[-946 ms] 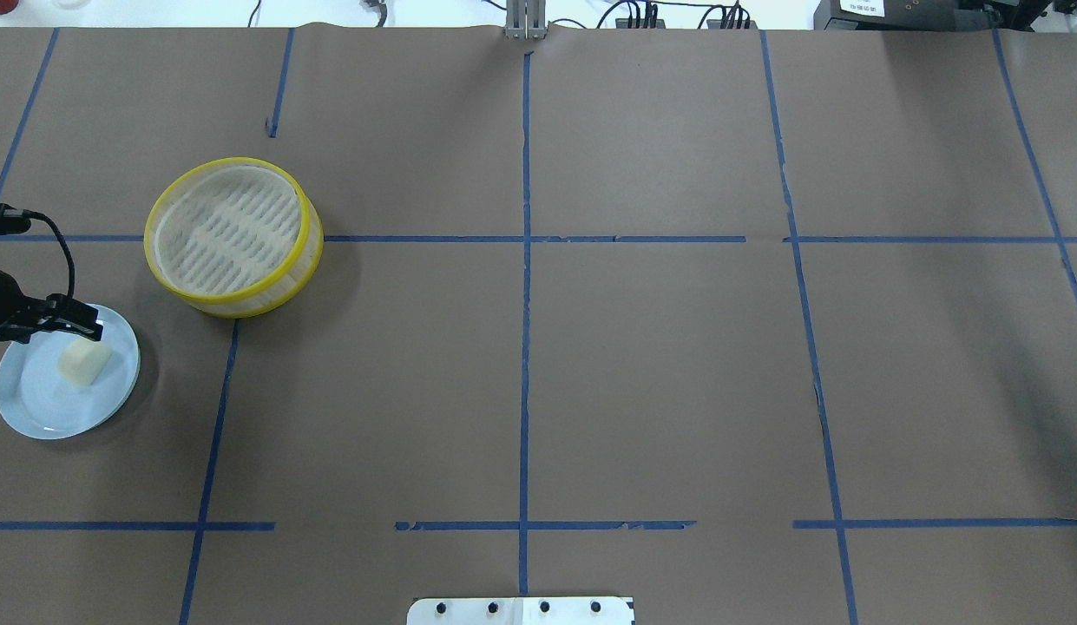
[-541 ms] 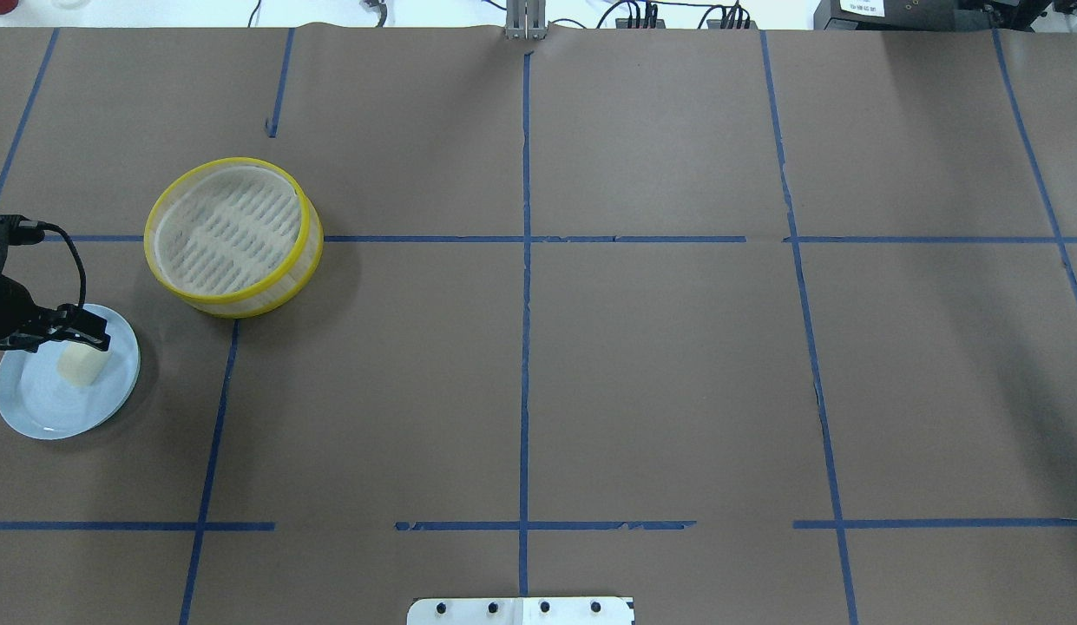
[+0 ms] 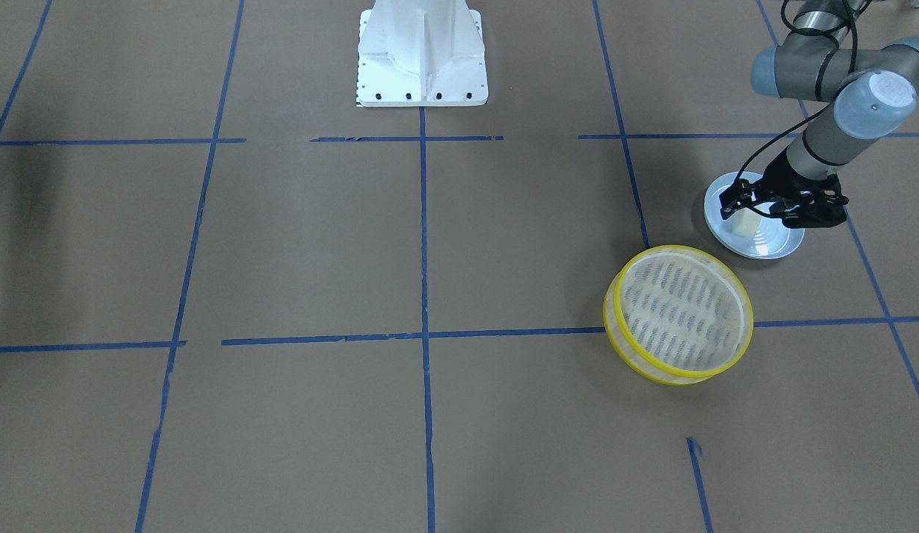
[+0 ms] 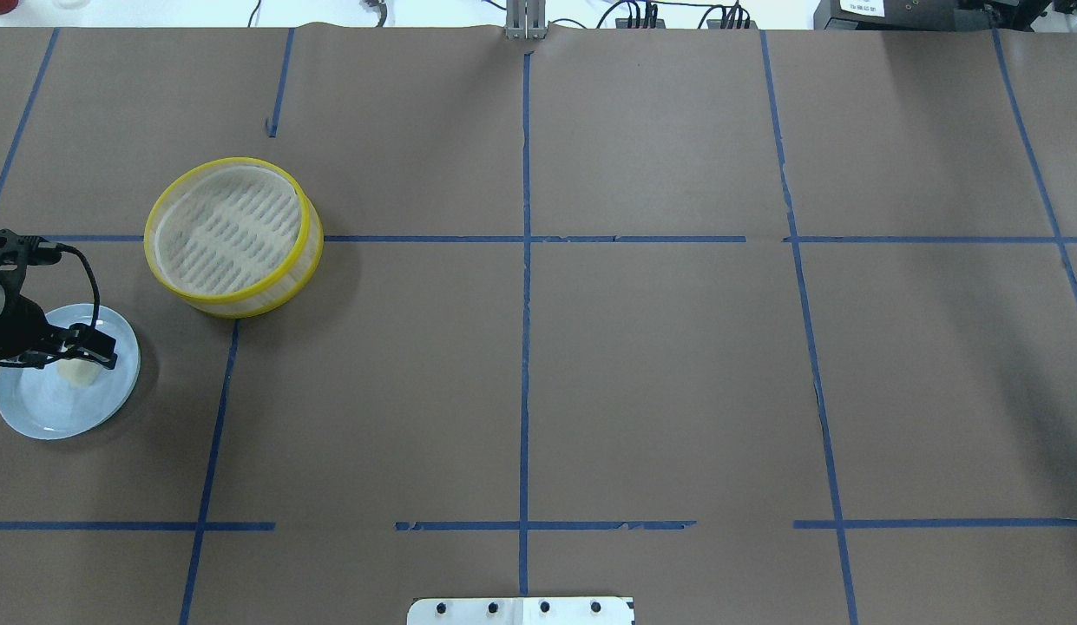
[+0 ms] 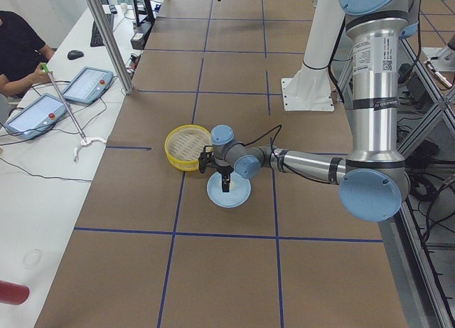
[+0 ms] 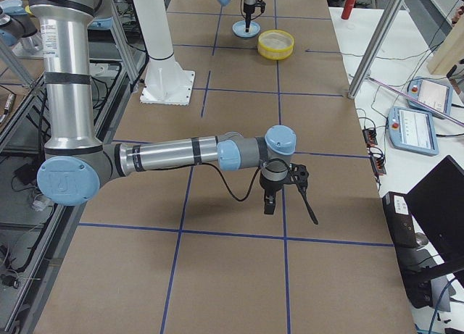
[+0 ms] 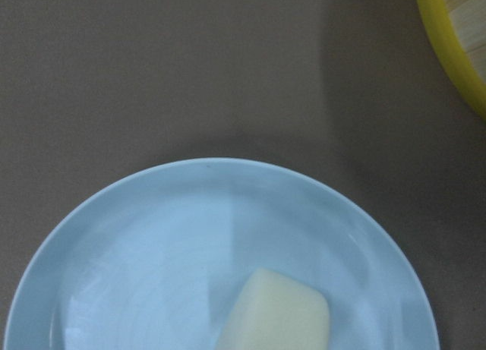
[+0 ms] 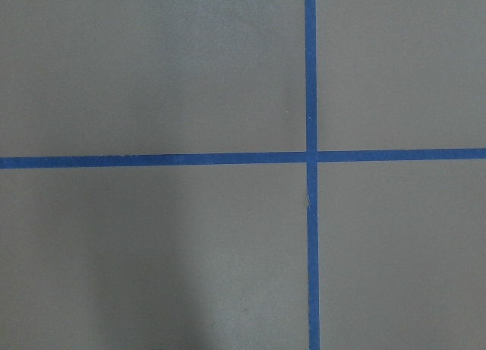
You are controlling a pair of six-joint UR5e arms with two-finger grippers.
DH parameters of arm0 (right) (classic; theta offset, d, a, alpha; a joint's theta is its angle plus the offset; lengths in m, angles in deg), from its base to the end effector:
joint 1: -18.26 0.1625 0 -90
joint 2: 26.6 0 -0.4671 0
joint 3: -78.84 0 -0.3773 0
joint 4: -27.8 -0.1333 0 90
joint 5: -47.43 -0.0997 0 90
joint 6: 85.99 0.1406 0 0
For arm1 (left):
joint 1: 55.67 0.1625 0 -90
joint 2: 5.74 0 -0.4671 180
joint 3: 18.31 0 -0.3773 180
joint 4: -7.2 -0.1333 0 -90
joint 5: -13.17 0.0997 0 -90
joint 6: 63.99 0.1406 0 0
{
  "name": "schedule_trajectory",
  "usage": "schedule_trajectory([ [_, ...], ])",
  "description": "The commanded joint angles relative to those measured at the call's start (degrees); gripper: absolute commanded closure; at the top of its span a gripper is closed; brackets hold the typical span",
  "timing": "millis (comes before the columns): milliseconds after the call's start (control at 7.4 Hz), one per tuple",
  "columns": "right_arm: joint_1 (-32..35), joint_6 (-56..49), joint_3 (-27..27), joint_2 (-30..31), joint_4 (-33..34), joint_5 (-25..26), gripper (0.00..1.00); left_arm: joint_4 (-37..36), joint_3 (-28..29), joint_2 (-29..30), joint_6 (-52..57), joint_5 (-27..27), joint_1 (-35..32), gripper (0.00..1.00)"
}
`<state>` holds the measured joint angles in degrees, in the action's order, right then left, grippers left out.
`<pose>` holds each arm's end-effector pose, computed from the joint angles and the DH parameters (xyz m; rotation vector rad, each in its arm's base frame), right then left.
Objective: Place bun in steamer
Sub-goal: 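Lower the left gripper around the cream bun and close it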
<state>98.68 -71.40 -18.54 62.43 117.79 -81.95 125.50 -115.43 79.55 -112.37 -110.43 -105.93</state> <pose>-0.0390 -0.4961 0.6678 -0.0066 -0.7002 0.0337 0.2668 -0.4078 0.6619 -0.0239 0.7722 0.0139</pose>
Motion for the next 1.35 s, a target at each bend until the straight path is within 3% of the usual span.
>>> schedule_trajectory([
  [0,0.0,0.0,0.0,0.0,0.0,0.0,0.00,0.0,0.1,0.1,0.0,0.5,0.1,0.12],
  [405,0.0,0.0,0.0,0.0,0.0,0.0,0.00,0.1,0.0,0.2,0.0,0.5,0.1,0.44],
  [676,0.0,0.0,0.0,0.0,0.0,0.0,0.00,0.1,0.0,0.2,-0.1,0.5,0.1,0.55],
  [1216,0.0,0.0,0.0,0.0,0.0,0.0,0.00,0.1,0.0,0.1,-0.1,0.5,0.1,0.65],
])
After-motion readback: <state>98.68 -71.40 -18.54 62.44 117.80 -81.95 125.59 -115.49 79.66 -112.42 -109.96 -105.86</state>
